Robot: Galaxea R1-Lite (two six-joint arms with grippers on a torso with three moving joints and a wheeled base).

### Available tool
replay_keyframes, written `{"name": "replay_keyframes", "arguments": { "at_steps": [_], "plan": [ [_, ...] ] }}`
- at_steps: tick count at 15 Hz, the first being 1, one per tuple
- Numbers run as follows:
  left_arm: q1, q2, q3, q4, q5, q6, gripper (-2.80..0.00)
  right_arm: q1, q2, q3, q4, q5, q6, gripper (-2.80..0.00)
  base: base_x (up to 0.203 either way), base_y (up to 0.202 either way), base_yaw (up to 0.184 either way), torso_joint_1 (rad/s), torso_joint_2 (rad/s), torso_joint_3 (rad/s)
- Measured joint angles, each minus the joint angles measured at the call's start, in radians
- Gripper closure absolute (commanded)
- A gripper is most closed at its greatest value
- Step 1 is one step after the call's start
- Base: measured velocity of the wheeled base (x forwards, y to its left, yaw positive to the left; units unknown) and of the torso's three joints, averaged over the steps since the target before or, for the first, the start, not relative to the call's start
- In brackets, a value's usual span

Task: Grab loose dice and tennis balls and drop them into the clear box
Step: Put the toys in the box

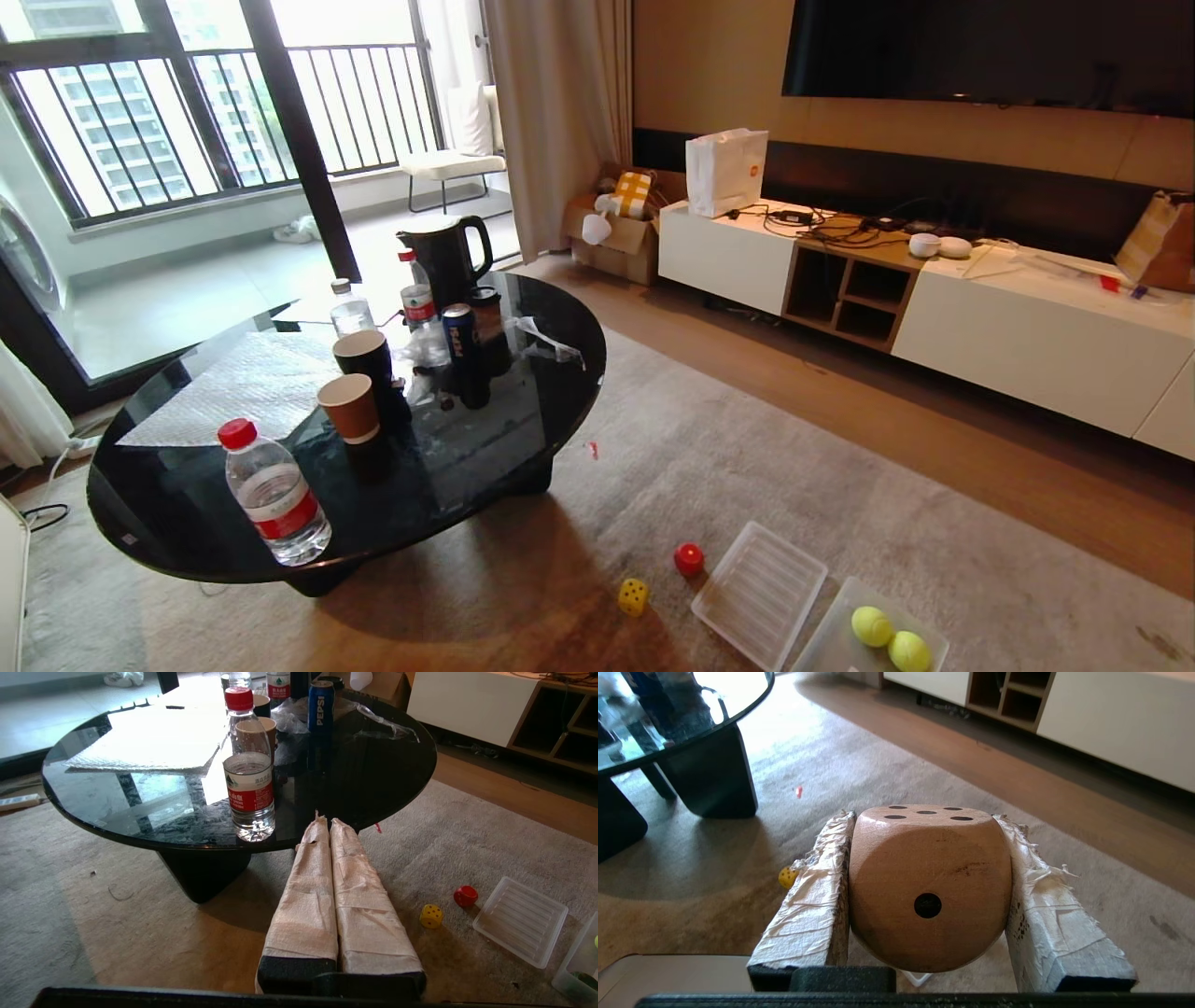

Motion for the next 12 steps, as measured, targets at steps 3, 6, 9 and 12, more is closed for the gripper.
{"name": "replay_keyframes", "arguments": {
  "at_steps": [3, 6, 9, 12],
  "plan": [
    [0.000, 0.000, 0.000, 0.000, 0.000, 0.000, 0.00, 0.000, 0.000, 0.000, 0.000, 0.000, 0.001, 0.00, 0.000, 0.000, 0.000, 0.002, 0.00, -0.202],
    [0.000, 0.000, 0.000, 0.000, 0.000, -0.001, 0.00, 0.000, 0.000, 0.000, 0.000, 0.000, 0.000, 0.00, 0.000, 0.000, 0.000, 0.002, 0.00, -0.202],
    [0.000, 0.000, 0.000, 0.000, 0.000, -0.002, 0.00, 0.000, 0.000, 0.000, 0.000, 0.000, 0.000, 0.00, 0.000, 0.000, 0.000, 0.001, 0.00, -0.196],
    [0.000, 0.000, 0.000, 0.000, 0.000, -0.001, 0.00, 0.000, 0.000, 0.000, 0.000, 0.000, 0.000, 0.00, 0.000, 0.000, 0.000, 0.001, 0.00, -0.197]
  ]
}}
